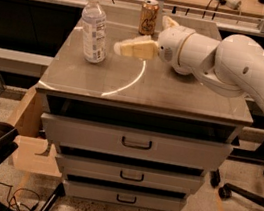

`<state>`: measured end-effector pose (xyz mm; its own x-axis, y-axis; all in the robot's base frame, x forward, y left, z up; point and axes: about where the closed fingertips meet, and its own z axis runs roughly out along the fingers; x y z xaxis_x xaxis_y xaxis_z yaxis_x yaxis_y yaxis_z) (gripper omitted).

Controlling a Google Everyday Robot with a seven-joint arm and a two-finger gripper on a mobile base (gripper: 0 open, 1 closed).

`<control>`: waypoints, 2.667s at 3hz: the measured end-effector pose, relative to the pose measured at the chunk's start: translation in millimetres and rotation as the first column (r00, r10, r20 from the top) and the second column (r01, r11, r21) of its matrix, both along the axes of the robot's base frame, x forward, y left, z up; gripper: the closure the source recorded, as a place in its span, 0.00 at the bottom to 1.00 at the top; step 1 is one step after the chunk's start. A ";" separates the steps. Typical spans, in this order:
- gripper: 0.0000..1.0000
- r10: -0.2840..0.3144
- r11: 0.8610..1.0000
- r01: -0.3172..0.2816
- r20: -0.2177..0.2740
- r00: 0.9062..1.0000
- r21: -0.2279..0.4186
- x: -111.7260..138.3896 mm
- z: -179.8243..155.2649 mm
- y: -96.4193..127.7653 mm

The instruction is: Pick blue plastic bottle

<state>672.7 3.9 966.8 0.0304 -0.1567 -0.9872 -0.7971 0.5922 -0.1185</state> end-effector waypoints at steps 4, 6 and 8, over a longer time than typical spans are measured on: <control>0.00 -0.116 0.993 0.116 -0.042 0.992 -0.006 57.4 1.9 73.1; 0.00 -0.163 0.985 0.165 -0.043 0.986 0.042 76.9 3.7 97.8; 0.00 -0.052 0.989 0.054 -0.023 0.998 0.135 72.1 11.3 135.8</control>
Offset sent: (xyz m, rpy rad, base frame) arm 0.0576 0.0493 -0.0038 0.0966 0.0130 -0.0559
